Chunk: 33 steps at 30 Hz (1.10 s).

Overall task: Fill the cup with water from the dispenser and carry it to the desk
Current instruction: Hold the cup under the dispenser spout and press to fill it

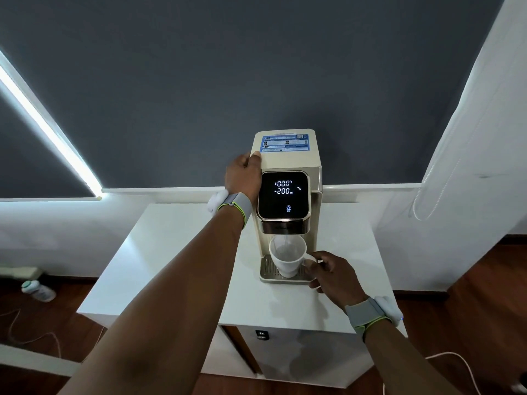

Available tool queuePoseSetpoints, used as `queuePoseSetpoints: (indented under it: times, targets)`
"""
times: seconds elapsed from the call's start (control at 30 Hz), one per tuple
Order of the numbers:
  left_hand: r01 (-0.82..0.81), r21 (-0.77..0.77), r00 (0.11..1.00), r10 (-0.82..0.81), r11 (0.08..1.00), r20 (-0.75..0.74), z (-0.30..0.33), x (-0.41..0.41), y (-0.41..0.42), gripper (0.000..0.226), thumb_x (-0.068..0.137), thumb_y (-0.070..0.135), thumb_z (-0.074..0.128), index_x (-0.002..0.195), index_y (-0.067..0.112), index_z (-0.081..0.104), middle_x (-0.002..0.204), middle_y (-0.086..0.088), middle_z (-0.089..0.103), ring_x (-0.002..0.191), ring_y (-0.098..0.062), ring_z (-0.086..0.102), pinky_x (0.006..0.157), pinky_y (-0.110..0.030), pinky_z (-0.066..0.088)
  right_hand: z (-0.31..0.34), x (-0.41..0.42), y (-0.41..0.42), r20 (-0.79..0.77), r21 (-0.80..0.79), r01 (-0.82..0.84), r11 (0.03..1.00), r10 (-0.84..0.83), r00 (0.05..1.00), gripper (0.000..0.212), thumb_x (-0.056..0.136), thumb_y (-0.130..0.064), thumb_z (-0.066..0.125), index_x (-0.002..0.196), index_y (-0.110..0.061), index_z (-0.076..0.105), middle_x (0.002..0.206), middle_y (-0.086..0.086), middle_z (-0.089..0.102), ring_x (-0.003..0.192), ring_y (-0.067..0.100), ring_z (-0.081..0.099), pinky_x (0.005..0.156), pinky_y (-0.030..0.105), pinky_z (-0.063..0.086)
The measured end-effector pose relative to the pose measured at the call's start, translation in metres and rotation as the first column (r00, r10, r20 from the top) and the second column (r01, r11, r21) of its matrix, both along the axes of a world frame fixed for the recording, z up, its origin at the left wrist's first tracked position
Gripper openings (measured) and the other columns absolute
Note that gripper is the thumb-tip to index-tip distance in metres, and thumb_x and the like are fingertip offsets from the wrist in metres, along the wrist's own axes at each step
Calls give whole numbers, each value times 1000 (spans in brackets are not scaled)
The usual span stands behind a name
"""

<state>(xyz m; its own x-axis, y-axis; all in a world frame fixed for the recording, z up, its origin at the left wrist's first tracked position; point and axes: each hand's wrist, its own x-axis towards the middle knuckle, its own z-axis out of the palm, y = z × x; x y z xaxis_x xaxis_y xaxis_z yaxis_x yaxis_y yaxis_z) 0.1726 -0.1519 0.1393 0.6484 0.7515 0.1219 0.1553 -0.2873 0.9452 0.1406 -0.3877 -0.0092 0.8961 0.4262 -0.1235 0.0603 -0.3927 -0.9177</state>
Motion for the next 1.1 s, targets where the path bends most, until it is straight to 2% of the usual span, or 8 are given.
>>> queuePoseSetpoints:
  times: [0.17, 0.37, 0.57, 0.63, 0.73, 0.83, 1.0, 1.1]
  targets:
    - [2, -12, 1000, -2, 1000, 9, 0, 0, 2, 25, 102, 38, 55, 88, 23, 70, 72, 15, 63, 69, -9, 59, 72, -25, 40, 2, 1, 1, 8, -5, 1, 1000, -1, 1000, 11, 98, -30, 68, 103, -24, 75, 83, 5, 81, 63, 23, 79, 59, 32, 59]
    - [9, -10, 1000, -9, 1000, 17, 1, -1, 0, 32, 102, 38, 54, 109, 16, 77, 93, 2, 73, 89, -23, 66, 81, -29, 49, 2, 0, 1, 1, -9, 4, 1000, -4, 1000, 8, 98, -30, 68, 101, -26, 74, 83, 3, 81, 63, 22, 79, 65, 37, 61]
    - [-4, -5, 1000, 4, 1000, -1, 1, -1, 1, 31, 101, 40, 54, 99, 17, 75, 87, 2, 70, 84, -24, 63, 77, -28, 44, 1, 0, 1, 18, -16, 1, 1000, -1, 1000, 10, 98, -32, 68, 101, -26, 75, 79, 1, 81, 61, 19, 78, 70, 42, 63]
    - [-3, -5, 1000, 3, 1000, -2, 1, -2, 0, 33, 101, 40, 54, 102, 15, 76, 89, 2, 71, 88, -25, 66, 78, -29, 46, 2, 0, 1, 21, -16, -3, 1000, 3, 1000, 7, 97, -32, 68, 99, -30, 75, 78, 0, 81, 61, 18, 78, 70, 43, 64]
    - [-13, 17, 1000, 13, 1000, -17, 2, -2, 0, 36, 101, 41, 54, 106, 13, 76, 96, -4, 75, 97, -31, 69, 86, -36, 53, 3, -1, 0, 30, -16, -9, 1000, 10, 1000, 8, 97, -33, 68, 93, -39, 71, 77, -1, 80, 61, 17, 78, 71, 43, 64]
    - [-20, 39, 999, 21, 999, -27, 2, -2, -1, 37, 102, 41, 53, 111, 14, 77, 107, -9, 78, 104, -35, 69, 93, -40, 55, 4, -1, 1, 31, -21, -11, 1000, 11, 999, 6, 98, -33, 68, 94, -36, 72, 77, 3, 80, 62, 19, 78, 72, 44, 63]
    - [-26, 49, 999, 27, 998, -18, 2, -2, 0, 36, 102, 41, 54, 107, 16, 78, 89, -2, 72, 99, -32, 69, 80, -30, 47, 5, -1, 1, 43, -27, -13, 1000, 15, 999, 6, 99, -30, 68, 95, -34, 71, 75, 3, 80, 62, 20, 78, 74, 43, 63]
    - [-25, 46, 1000, 26, 999, -17, 1, -1, 1, 35, 101, 42, 54, 107, 17, 78, 87, 0, 70, 99, -32, 69, 79, -30, 46, 5, -2, 1, 42, -36, -11, 999, 12, 999, 5, 99, -30, 67, 97, -30, 73, 75, 1, 79, 62, 19, 78, 74, 43, 63]
